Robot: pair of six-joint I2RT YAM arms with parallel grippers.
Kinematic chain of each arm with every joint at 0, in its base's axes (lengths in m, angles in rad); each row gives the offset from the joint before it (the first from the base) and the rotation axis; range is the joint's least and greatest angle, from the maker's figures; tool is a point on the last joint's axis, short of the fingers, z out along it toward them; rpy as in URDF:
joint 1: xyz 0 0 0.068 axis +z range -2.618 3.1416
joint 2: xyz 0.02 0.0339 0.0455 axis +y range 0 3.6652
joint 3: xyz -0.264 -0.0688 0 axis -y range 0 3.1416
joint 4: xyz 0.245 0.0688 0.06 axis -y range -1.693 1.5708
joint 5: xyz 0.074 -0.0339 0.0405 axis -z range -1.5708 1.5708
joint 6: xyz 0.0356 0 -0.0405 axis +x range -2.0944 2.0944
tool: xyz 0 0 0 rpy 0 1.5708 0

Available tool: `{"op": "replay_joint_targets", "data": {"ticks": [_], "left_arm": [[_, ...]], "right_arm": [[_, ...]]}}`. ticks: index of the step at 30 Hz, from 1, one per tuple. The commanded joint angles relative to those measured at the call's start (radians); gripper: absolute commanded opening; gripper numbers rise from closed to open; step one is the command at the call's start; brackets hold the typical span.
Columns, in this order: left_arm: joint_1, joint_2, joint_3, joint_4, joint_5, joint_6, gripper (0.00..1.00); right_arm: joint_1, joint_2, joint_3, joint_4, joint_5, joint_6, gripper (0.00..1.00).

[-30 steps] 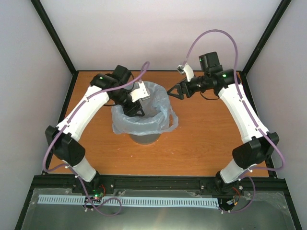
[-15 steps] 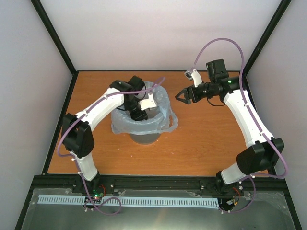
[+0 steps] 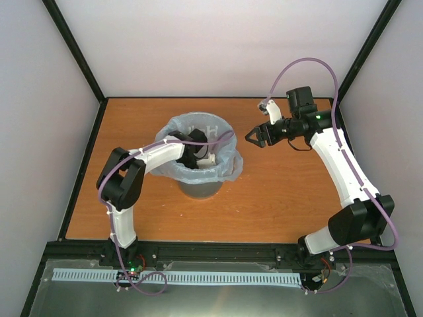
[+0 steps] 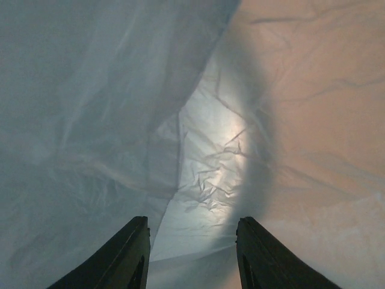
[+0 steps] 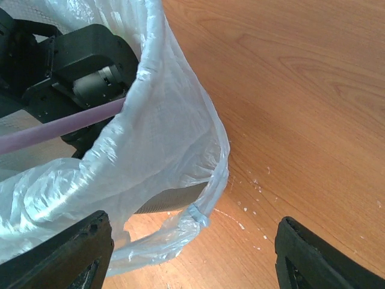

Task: Put the trash bags into the trash bin

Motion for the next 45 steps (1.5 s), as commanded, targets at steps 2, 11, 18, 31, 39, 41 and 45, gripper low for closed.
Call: {"op": "replay_joint_targets", "data": {"ticks": [2,11,18,31,39,41,45], "left_arm": [[-0.02,0.041,-0.032,0.058,-0.002,-0.038,0.4],[-0.02,0.07,-0.089,0.092,0.01,-0.097,0.4],[-0.02,0.084,-0.063,0.093,-0.005,-0.116,0.42],[-0.02,0.079,-0.042,0.095,-0.008,-0.144,0.41],[-0.02,0.073,-0.032,0.103,-0.011,-0.147,0.39],[-0.02,0.07,-0.029,0.105,-0.01,-0.147,0.39],[-0.02,0.076,-0.029,0.11,-0.011,-0.148,0.39]], "right_arm": [[-0.005,0.0,-0.021,0.012,0.01,0.006,0.73],[-0.004,-0.007,-0.159,0.039,-0.028,0.083,0.71],[-0.005,0.062,-0.199,0.112,-0.172,0.229,0.74],[0.037,0.164,-0.283,0.139,-0.144,0.258,0.38],[0.07,0.185,-0.304,0.157,-0.067,0.24,0.03],[0.07,0.188,-0.282,0.143,0.0,0.227,0.03],[0.068,0.177,-0.289,0.134,0.079,0.213,0.03]]}}
